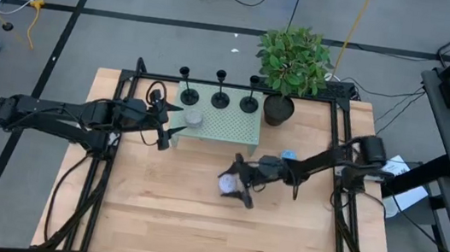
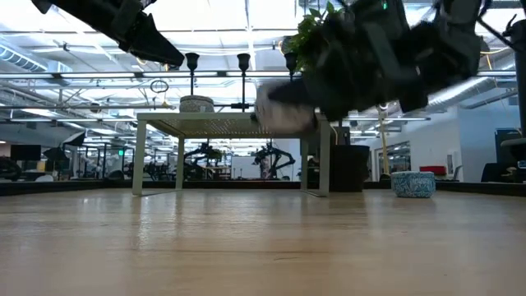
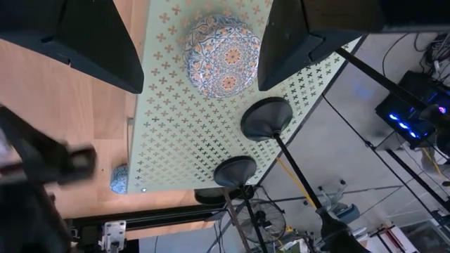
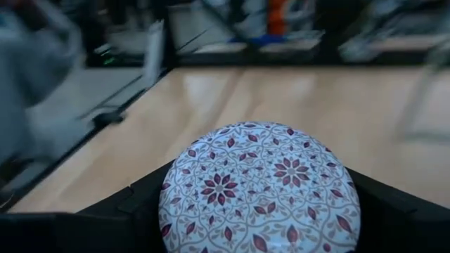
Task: Pick & Place candle stick holders
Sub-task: Put the white scented candle on the shelf
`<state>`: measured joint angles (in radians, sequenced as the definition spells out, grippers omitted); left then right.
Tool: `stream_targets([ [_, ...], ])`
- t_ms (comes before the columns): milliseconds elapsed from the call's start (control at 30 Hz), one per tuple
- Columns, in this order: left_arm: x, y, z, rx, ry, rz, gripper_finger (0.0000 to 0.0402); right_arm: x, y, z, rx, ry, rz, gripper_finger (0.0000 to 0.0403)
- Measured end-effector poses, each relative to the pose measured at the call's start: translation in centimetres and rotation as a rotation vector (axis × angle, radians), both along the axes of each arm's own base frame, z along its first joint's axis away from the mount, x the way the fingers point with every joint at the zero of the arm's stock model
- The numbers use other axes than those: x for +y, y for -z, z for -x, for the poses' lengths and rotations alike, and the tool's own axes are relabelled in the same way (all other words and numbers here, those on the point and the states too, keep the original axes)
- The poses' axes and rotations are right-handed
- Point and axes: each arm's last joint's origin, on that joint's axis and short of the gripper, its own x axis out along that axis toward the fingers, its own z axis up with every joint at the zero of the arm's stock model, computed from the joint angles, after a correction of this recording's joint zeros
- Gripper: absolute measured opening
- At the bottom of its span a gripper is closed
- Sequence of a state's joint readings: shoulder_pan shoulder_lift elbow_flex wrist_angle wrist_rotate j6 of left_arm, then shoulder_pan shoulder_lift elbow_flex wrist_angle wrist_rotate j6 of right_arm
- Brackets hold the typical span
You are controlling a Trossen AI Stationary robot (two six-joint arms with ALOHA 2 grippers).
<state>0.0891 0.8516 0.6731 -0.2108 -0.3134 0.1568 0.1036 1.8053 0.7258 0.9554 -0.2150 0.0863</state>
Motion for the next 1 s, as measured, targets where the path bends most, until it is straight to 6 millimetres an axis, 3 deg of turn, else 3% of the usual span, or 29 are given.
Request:
stream_targets([
  [267, 0.0, 0.0, 0.0, -0.001, 0.0, -0.001, 0.028, -3.4, -6.0, 1.9, -0.089, 0.383, 0.315, 0.0296],
  [400, 0.0, -0.1, 0.0, -0.011, 0.001, -0.003, 0.028, -5.9, -7.9, 2.5, -0.157, 0.554, 0.329, 0.0291],
  [633, 0.0, -0.5, -0.2, -0.053, 0.002, -0.01, 0.028, -9.6, -7.1, 2.2, -0.118, 0.679, 0.229, 0.0294],
  [900, 0.0, -0.5, -0.2, -0.057, 0.001, -0.01, 0.028, -10.3, -9.0, 0.0, -0.019, 0.677, 0.163, 0.0294],
  [1000, 0.0, -0.5, -0.2, -0.057, 0.001, -0.01, 0.028, -10.3, -8.6, -1.2, 0.023, 0.692, 0.153, 0.0294],
])
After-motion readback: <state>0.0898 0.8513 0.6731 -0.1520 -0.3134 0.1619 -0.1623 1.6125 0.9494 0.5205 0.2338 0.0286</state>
